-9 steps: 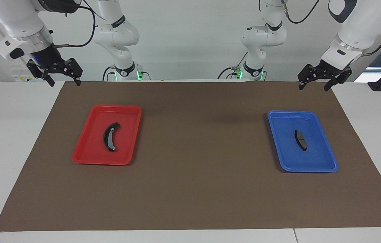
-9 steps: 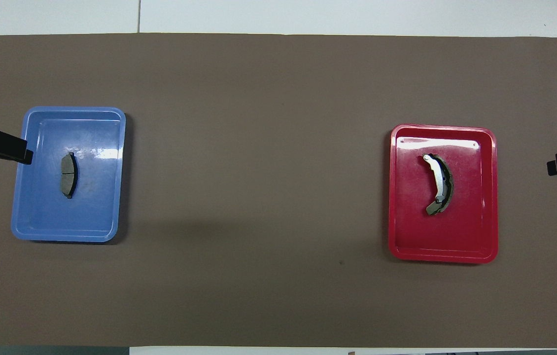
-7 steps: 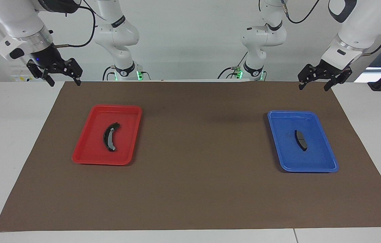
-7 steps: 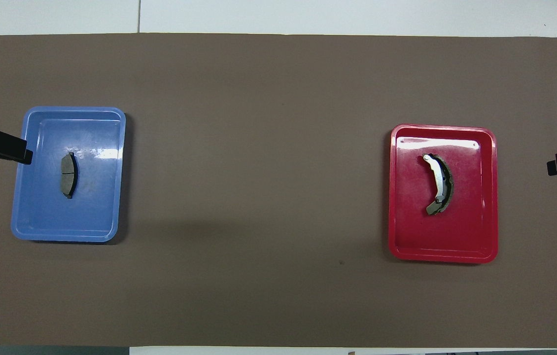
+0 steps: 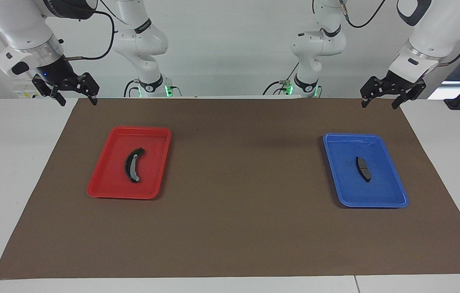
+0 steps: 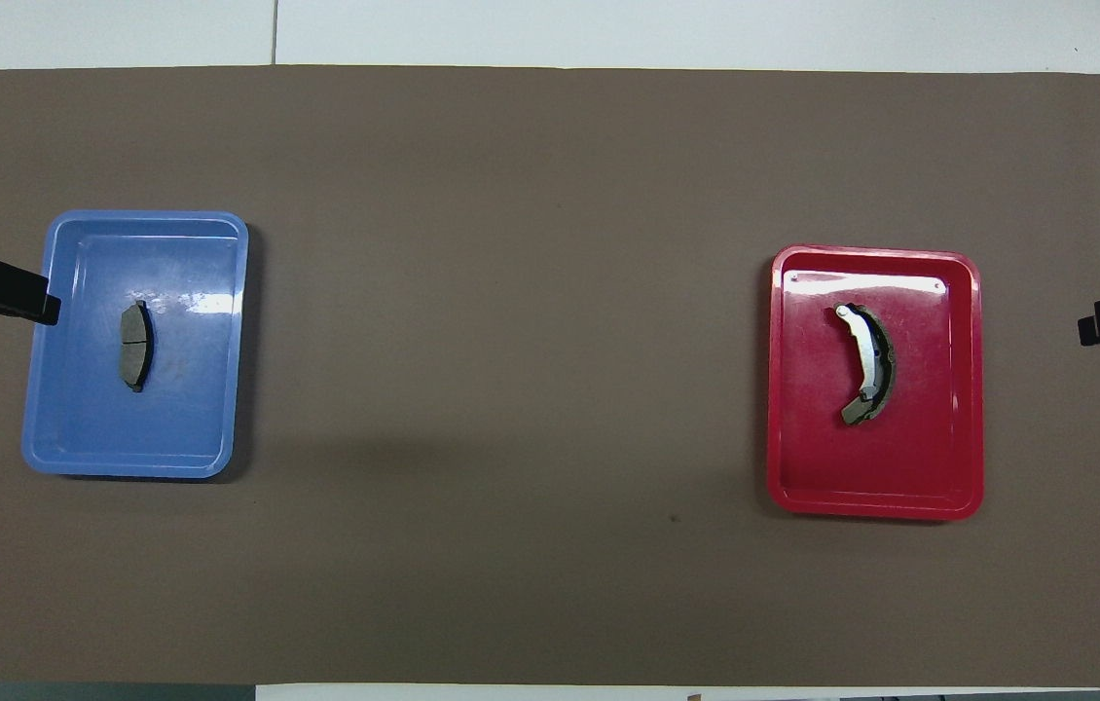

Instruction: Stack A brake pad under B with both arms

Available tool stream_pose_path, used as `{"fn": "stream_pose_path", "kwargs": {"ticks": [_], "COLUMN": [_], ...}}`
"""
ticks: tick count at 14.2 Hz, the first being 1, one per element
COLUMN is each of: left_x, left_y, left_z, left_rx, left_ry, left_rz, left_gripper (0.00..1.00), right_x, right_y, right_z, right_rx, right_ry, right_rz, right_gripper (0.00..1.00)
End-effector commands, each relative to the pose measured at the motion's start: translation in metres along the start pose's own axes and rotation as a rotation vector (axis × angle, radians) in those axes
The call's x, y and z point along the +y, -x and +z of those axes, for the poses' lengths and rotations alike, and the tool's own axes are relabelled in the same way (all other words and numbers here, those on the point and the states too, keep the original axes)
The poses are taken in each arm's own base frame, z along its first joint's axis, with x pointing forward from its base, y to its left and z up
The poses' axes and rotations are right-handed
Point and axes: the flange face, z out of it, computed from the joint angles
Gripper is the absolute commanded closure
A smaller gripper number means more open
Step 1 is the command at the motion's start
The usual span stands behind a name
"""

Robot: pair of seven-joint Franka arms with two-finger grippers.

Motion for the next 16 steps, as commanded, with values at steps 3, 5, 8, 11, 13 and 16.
{"fn": "stream_pose_path", "kwargs": {"ticks": [3,5,8,11,13,16], "left_x": [-0.014,-0.023,-0.043,-0.067,-0.086,-0.107], "left_y": [0.004,0.006,0.003,-0.002,-0.012,-0.027], "left_z": [0.005,0.031,0.070,0.131,0.186,0.249], "left_rx": [0.065,0.108,0.122,0.152,0.132,0.123], "left_ry": [-0.004,-0.010,-0.017,-0.030,-0.027,-0.025], "left_rz": [-0.022,-0.030,0.028,0.065,0.062,0.057], "left_gripper": [0.01,0.00,0.00,0.00,0.00,0.01], "right_x": [0.006,0.001,0.001,0.003,-0.003,-0.002], "right_y": [-0.002,-0.003,-0.002,-0.002,-0.002,-0.002], "right_z": [0.001,0.002,0.002,0.002,0.002,0.003], "right_rx": [0.007,0.005,0.004,0.004,0.004,0.002], "right_ry": [0.008,0.010,0.010,0.010,0.010,0.009], "right_rz": [-0.011,-0.020,-0.018,-0.018,-0.026,-0.023], "right_gripper": [0.01,0.01,0.01,0.01,0.01,0.01]}}
